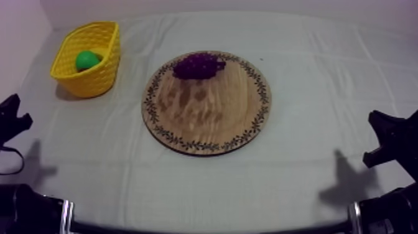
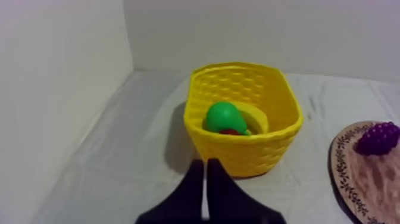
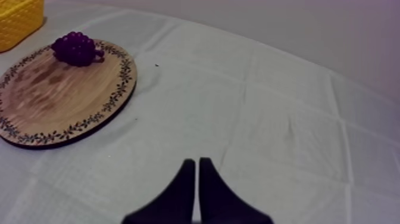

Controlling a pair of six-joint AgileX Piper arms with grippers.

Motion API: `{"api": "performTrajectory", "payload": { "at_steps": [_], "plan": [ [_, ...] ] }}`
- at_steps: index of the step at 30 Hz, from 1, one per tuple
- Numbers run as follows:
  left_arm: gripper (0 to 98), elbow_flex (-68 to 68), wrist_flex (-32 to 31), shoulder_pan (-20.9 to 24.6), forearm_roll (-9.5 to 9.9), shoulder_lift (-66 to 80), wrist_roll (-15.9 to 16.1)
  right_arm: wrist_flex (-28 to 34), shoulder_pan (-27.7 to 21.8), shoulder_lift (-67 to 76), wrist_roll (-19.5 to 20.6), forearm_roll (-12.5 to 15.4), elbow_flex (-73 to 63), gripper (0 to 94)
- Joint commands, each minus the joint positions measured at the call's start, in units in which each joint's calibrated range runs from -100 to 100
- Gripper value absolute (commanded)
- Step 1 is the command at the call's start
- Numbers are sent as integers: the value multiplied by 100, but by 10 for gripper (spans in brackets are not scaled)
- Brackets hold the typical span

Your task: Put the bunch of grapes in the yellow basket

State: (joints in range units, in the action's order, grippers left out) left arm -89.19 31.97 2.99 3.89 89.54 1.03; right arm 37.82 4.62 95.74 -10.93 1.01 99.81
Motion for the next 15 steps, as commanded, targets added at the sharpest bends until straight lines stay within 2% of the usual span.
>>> {"api": "performTrajectory", "payload": {
  "at_steps": [1,8,15],
  "plan": [
    [0,557,44,-84,45,-535,-27,0,-3,1,1,-1,-3,4],
    [0,1746,168,-509,202,-1762,-68,0,-3,1,1,-1,-3,4],
    [0,2832,261,-925,221,-2937,-117,0,-3,1,1,-1,-3,4]
  ]
}}
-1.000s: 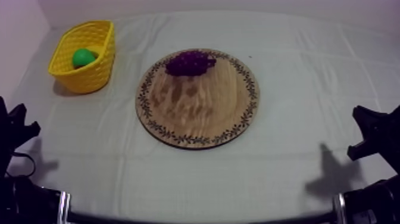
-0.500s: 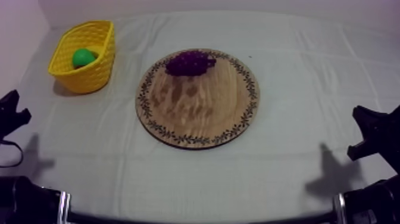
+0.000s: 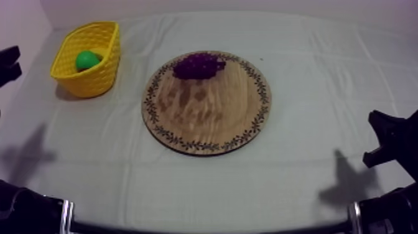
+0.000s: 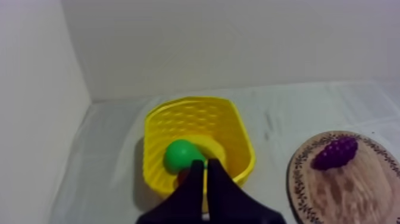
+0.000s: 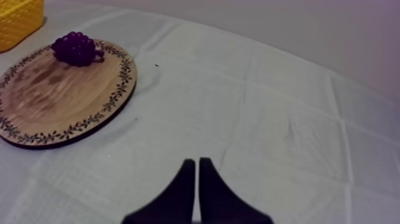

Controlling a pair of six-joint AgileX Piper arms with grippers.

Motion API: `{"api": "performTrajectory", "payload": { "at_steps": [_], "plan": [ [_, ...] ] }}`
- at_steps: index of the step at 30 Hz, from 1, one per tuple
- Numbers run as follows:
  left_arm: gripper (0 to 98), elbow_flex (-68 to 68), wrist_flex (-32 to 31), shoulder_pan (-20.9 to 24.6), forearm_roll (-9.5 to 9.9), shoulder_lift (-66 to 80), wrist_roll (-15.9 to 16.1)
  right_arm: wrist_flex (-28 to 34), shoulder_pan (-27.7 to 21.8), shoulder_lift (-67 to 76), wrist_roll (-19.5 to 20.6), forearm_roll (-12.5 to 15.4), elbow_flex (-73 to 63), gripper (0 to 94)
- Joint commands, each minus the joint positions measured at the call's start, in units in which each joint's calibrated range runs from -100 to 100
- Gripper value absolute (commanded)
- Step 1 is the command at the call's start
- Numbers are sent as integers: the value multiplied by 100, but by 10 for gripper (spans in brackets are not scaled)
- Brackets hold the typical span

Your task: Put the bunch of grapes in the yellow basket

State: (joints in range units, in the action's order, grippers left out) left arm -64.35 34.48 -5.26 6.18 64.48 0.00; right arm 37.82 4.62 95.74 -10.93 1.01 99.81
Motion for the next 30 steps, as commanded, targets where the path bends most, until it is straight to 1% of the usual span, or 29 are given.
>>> {"api": "performTrajectory", "payload": {
  "at_steps": [1,7,15,22,26,30],
  "plan": [
    [0,477,13,-158,-14,-567,-14,0,-3,1,1,-1,-3,4],
    [0,1299,108,-549,-31,-1405,-19,0,-3,1,0,-1,-3,4],
    [0,2699,622,-1157,2,-2777,-52,0,-3,1,1,-1,-3,4],
    [0,3999,1046,-1696,-23,-3974,-100,0,-3,1,1,-1,-3,4],
    [0,4669,1307,-1943,-31,-4614,-87,0,-3,1,1,-1,-3,4],
    [0,5071,1402,-2123,-17,-5178,-67,0,-3,1,1,-1,-3,4]
  ]
}}
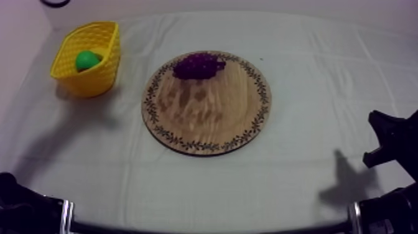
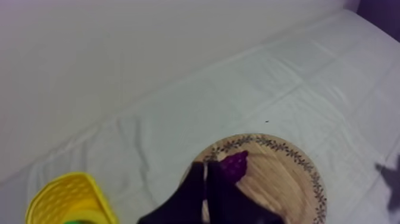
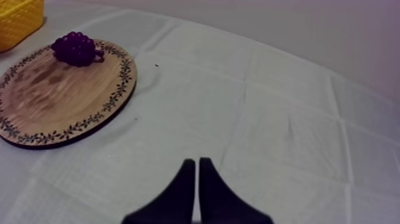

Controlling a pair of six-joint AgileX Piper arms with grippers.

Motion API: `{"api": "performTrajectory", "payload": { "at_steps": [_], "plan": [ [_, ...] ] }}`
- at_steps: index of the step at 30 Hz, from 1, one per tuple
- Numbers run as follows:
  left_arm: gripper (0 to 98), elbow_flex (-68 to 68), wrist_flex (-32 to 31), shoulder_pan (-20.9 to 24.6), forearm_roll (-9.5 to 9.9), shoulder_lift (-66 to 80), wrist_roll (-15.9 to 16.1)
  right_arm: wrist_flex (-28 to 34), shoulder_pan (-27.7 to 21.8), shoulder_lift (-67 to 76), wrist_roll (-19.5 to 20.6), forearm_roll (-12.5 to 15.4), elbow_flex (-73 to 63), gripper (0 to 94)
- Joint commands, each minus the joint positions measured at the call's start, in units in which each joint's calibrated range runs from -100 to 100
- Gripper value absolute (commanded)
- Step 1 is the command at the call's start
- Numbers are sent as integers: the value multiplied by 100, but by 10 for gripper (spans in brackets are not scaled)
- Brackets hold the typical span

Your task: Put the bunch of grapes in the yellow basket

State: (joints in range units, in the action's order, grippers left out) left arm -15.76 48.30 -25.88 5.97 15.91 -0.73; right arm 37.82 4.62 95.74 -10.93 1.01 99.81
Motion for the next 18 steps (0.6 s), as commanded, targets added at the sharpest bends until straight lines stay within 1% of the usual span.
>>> {"api": "performTrajectory", "payload": {
  "at_steps": [1,11,18],
  "plan": [
    [0,287,43,-98,5,-457,20,0,-3,1,1,-1,-3,4],
    [0,921,484,-345,30,-1727,196,0,-3,1,1,-1,-3,4],
    [0,1081,606,-439,30,-2358,327,0,-3,1,1,-1,-3,4]
  ]
}}
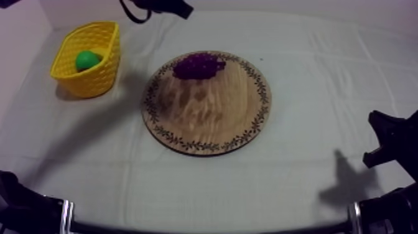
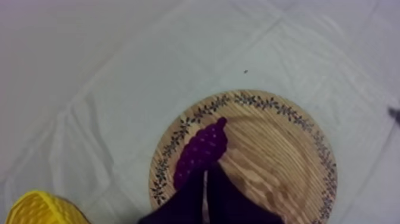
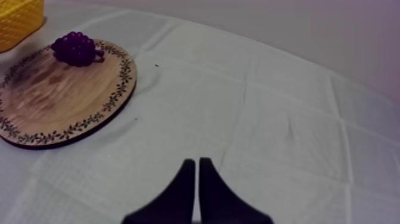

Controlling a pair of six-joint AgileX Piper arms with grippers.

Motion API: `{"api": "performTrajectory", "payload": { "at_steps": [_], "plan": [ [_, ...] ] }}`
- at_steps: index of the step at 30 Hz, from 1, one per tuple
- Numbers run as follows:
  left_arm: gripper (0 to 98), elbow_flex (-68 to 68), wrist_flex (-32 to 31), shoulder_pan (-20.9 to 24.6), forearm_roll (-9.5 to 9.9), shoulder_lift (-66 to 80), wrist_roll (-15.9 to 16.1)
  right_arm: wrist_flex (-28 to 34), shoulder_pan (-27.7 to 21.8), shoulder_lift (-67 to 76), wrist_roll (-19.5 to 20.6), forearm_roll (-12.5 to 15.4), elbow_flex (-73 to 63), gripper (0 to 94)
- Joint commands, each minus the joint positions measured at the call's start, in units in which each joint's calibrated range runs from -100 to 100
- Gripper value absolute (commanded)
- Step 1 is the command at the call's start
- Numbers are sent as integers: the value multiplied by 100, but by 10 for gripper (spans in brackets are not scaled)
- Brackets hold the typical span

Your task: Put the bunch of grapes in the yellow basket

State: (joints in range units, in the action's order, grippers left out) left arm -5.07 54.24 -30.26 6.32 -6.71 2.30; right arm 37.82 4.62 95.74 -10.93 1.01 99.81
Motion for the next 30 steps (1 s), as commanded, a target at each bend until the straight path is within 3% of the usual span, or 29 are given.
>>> {"api": "performTrajectory", "payload": {
  "at_steps": [1,19,22,30],
  "plan": [
    [0,23,18,-6,-10,-162,44,0,-3,1,1,-1,-3,4],
    [27,78,351,-59,-32,-844,498,0,-3,1,1,-1,-3,4],
    [157,78,451,-42,-14,-865,422,0,-3,1,1,-1,-3,4],
    [724,79,1070,48,-55,-887,389,0,-3,1,1,-1,-3,4]
  ]
}}
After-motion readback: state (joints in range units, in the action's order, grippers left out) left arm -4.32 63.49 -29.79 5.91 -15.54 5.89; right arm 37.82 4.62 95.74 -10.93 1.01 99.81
